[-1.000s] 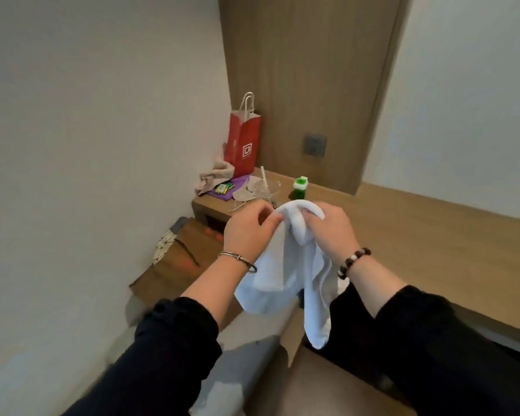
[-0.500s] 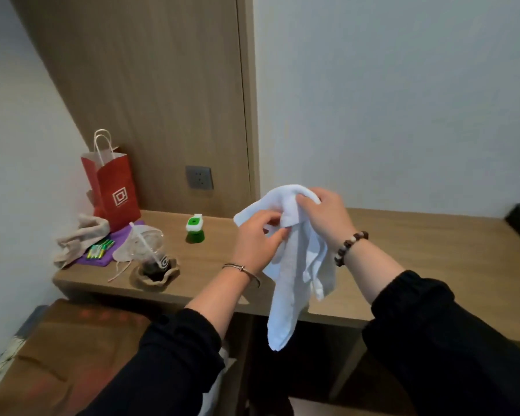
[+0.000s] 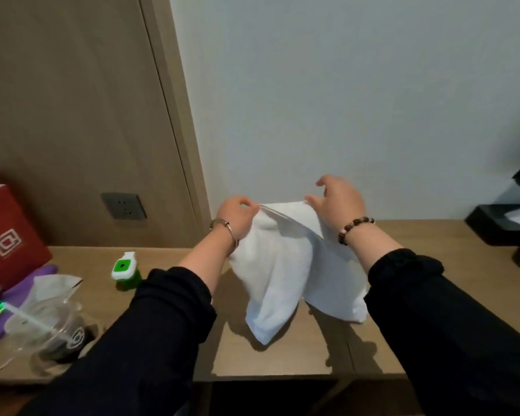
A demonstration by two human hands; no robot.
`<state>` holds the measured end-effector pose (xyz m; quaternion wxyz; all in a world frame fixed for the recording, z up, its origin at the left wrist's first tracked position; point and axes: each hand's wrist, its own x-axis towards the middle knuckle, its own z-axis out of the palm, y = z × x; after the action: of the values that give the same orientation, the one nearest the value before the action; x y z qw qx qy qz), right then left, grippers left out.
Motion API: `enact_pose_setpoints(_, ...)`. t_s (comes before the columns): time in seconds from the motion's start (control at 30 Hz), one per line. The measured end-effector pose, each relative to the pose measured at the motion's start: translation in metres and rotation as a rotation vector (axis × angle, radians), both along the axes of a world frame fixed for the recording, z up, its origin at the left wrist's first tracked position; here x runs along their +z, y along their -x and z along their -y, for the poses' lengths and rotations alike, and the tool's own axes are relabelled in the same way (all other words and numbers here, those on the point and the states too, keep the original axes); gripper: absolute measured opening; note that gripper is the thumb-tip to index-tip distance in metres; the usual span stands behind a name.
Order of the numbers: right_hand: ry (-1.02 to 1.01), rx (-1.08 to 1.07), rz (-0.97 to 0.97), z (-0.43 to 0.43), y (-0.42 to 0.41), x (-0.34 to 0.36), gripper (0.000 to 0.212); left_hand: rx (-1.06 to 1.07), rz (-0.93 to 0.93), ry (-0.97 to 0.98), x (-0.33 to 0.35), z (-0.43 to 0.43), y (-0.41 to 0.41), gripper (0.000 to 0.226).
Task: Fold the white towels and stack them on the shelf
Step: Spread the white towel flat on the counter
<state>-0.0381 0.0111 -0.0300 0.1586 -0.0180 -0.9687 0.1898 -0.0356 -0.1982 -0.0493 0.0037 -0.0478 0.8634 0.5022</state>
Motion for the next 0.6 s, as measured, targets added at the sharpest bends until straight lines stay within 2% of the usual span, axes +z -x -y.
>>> enact_pose_setpoints(0.07,-0.058,0.009,0.000,-0.015,0.012,-0.025,0.051,0.091,0.017,0.259,-0.030,-0.009,0.015,0.039)
enact_pose_setpoints(0.13,-0.071,0.022,0.092,-0.031,0.019,-0.055,0.052,-0.021,0.024,0.467,-0.066,-0.021,0.022,0.061)
enact_pose_setpoints(0.23,-0.088,0.072,0.287,-0.054,0.026,-0.105,0.047,-0.213,0.063,0.580,-0.120,-0.045,0.019,0.062)
enact_pose_setpoints(0.33,-0.154,0.158,0.485,-0.076,0.035,-0.149,0.054,-0.308,0.238,0.576,-0.166,-0.075,0.013,0.062)
enact_pose_setpoints(0.5,-0.242,0.382,0.714,-0.110,0.050,-0.207,0.077,-0.246,0.500,0.540,-0.218,-0.130,-0.003,0.070)
enact_pose_setpoints(0.6,-0.301,0.472,0.746,-0.127,0.043,-0.242,0.081,-0.191,0.485,0.780,-0.242,-0.157,-0.014,0.065)
